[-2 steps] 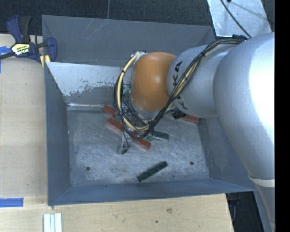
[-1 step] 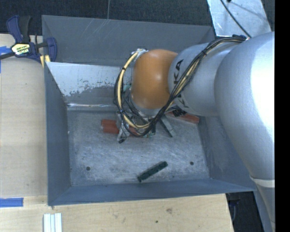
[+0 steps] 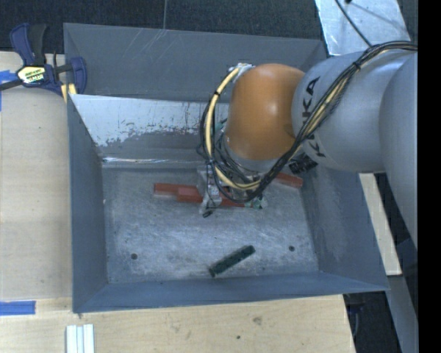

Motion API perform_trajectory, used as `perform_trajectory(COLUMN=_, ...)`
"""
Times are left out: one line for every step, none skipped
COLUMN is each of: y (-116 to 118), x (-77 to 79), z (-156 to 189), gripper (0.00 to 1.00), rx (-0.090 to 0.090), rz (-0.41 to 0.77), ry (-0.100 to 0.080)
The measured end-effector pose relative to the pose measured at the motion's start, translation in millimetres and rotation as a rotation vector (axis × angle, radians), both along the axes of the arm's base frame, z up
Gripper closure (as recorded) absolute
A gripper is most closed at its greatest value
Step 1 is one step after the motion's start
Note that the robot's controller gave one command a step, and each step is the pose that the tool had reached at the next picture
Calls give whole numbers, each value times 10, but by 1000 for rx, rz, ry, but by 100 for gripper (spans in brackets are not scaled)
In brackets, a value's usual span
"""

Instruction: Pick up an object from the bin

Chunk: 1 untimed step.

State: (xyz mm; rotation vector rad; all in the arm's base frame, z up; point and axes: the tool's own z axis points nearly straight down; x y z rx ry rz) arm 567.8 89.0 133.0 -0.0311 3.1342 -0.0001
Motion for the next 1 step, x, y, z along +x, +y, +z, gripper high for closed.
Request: perform_trajectory(y=100, x=335, z=1364, gripper=100, rx=1, rz=11, ry=-6)
